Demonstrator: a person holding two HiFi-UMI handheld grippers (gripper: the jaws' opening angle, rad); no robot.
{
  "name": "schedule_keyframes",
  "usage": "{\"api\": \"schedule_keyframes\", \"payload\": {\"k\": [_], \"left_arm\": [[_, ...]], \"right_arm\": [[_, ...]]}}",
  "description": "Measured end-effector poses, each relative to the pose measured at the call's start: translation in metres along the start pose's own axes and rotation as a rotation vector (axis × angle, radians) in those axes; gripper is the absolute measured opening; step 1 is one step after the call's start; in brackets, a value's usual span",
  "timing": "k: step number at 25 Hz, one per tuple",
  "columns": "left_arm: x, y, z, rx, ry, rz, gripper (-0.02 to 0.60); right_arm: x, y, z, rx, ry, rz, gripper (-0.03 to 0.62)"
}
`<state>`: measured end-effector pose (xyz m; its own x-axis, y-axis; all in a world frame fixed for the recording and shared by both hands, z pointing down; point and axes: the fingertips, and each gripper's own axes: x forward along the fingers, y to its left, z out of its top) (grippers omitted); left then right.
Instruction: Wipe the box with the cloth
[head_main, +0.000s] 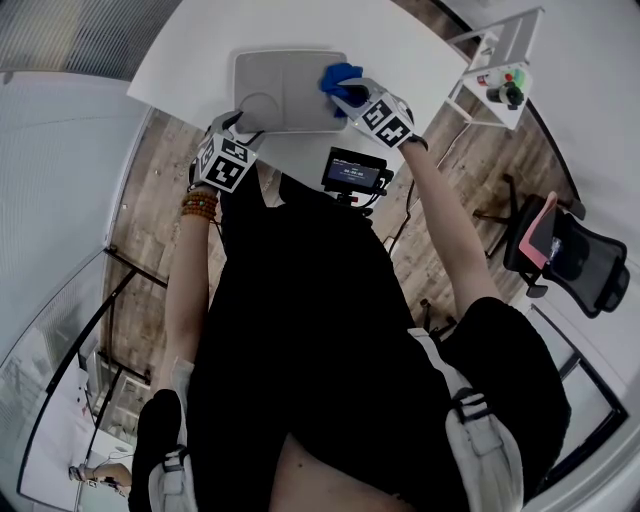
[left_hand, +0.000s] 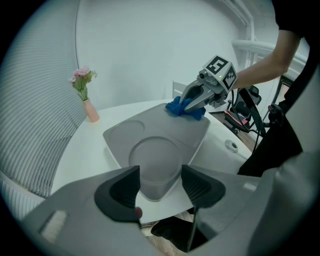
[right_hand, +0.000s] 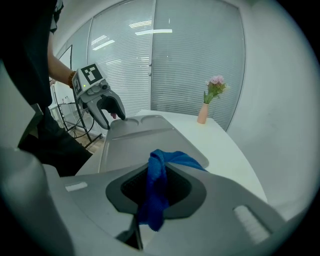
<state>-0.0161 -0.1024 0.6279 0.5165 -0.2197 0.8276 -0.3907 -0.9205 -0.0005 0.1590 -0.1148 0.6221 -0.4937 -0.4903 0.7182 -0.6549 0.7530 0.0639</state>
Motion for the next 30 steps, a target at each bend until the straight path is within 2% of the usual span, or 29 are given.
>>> {"api": "schedule_keyframes", "payload": {"k": [10, 14, 20, 25, 30], "left_arm": [[0.000, 0.001, -0.002, 0.002, 0.007, -0.001, 0.245], [0.000, 0.002, -0.002, -0.001, 0.007, -0.001, 0.245], [0.002, 0.004, -0.004, -0.002, 0.012, -0.002, 0.245], [0.000, 0.008, -0.004, -0.001, 0.009, 0.001, 0.245], [0.000, 0.011, -0.002, -0.001, 0.011, 0.000, 0.245]], "right_arm": [[-0.009, 0.034, -0.007, 0.014, -0.008, 0.086, 0.079], [-0.014, 0.047, -0.010, 0.066, -0.019, 0.160, 0.078], [-0.016, 0.061, -0.014, 0.087, 0.002, 0.257, 0.077], [-0.019, 0.077, -0.017, 0.144, 0.022, 0.375, 0.075], [-0.021, 0.079, -0.016, 0.186, 0.009, 0.419, 0.075]]}}
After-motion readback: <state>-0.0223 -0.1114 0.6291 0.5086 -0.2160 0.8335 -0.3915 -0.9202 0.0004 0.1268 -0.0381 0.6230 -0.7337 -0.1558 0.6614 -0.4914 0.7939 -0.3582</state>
